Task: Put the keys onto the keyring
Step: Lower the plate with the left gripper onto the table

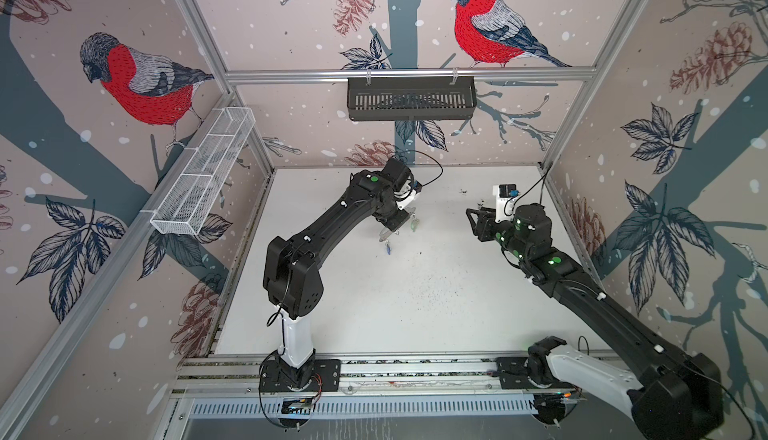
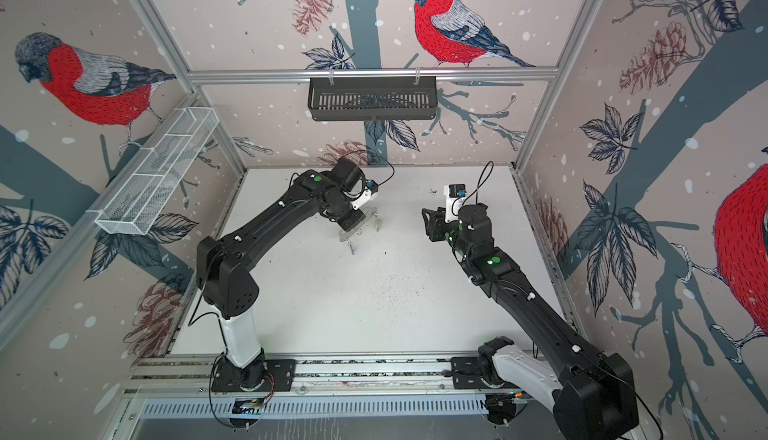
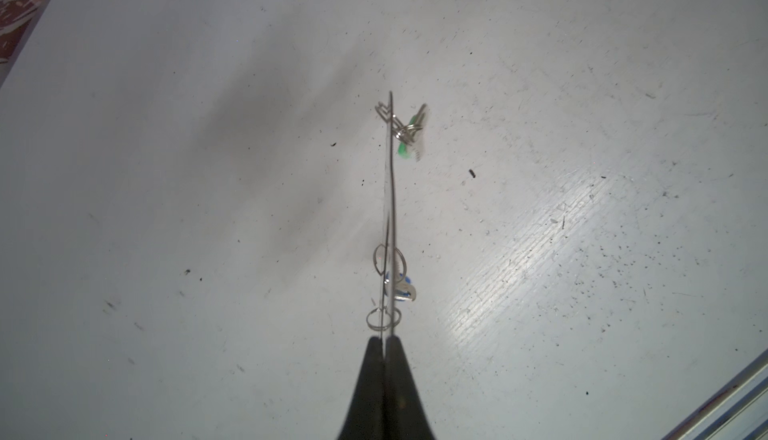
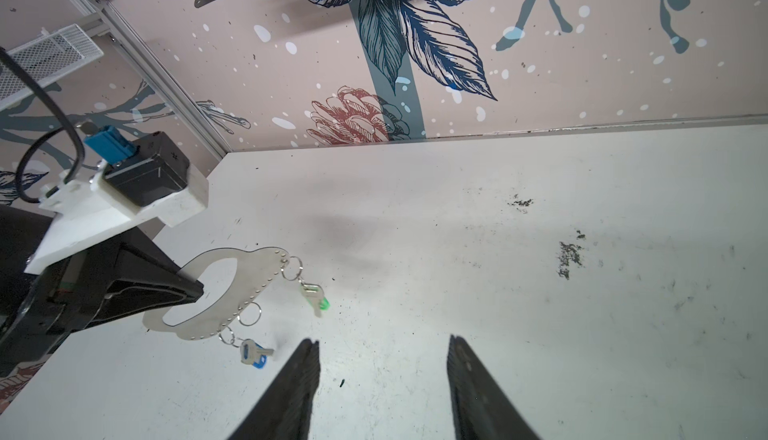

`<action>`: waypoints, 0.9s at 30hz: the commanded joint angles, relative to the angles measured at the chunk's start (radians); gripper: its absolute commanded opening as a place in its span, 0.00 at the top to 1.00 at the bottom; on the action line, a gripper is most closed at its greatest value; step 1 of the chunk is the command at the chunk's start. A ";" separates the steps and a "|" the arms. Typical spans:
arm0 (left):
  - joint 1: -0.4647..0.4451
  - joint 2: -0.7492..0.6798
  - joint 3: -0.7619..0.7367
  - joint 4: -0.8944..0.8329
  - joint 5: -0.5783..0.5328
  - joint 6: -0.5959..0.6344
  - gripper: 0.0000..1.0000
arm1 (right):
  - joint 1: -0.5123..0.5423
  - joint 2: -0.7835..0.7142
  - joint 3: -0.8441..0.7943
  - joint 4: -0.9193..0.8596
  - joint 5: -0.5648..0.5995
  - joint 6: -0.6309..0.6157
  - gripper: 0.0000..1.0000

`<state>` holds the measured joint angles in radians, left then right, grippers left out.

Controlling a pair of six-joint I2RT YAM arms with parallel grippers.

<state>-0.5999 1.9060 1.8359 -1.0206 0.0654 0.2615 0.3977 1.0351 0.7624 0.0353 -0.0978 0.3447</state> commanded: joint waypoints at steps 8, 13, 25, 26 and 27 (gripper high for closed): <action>0.079 0.186 0.104 -0.013 0.327 0.028 1.00 | -0.009 0.001 0.005 0.002 -0.015 0.023 0.48; 0.129 0.237 0.100 -0.019 0.344 0.051 1.00 | -0.010 -0.001 0.003 -0.010 -0.014 0.028 0.48; 0.285 0.300 0.065 0.011 0.395 0.097 1.00 | -0.013 0.000 0.002 -0.023 -0.008 0.028 0.48; 0.293 0.308 0.063 0.014 0.401 0.101 1.00 | -0.014 0.000 0.003 -0.023 -0.007 0.027 0.48; 0.305 0.317 0.063 0.018 0.411 0.105 1.00 | -0.012 0.002 0.004 -0.024 -0.008 0.028 0.48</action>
<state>-0.3126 2.2017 1.9045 -1.0153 0.4656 0.3317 0.3862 1.0363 0.7624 0.0067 -0.1047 0.3664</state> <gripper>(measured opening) 0.049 0.525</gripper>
